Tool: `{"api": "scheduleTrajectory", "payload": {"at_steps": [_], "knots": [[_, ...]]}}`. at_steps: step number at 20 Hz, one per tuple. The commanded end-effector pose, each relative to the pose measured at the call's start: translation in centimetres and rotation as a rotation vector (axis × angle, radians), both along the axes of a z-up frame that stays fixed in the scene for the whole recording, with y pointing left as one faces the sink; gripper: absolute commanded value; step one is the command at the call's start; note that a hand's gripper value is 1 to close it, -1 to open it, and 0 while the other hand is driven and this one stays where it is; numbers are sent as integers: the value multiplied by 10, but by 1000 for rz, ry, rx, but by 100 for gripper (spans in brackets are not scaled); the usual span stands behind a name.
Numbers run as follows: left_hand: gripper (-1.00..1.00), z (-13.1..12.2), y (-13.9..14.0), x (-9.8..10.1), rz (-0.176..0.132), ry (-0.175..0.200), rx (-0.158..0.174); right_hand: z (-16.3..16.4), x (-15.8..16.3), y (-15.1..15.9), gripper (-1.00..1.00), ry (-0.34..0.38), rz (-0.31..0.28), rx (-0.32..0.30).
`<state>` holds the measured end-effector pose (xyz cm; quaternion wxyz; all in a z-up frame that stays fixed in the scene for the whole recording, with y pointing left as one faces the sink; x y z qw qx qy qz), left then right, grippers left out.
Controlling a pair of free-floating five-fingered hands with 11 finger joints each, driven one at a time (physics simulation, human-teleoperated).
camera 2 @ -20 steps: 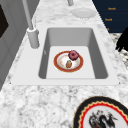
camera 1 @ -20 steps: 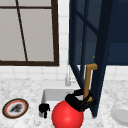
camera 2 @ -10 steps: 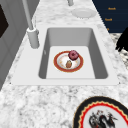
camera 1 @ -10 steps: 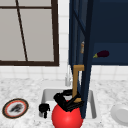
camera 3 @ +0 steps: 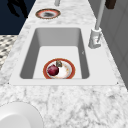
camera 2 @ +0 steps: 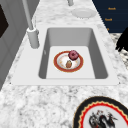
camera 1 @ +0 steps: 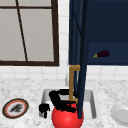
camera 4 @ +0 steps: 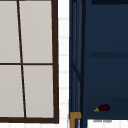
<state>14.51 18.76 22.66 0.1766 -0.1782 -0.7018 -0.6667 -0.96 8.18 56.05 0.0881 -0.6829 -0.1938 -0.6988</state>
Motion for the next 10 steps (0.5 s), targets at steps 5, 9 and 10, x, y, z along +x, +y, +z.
{"api": "scheduleTrajectory", "payload": {"at_steps": [5, 9, 10], "knots": [[0, 0, 0, 0, 0, 0, 0, -14, -21, 30, -100, 5, 19, -105], [0, 0, 0, 0, 0, 0, 0, -25, -19, 43, -100, 73, -11, -134], [0, 0, 0, 0, 0, 0, 0, -25, -19, 46, -100, 88, -13, -145]]}}
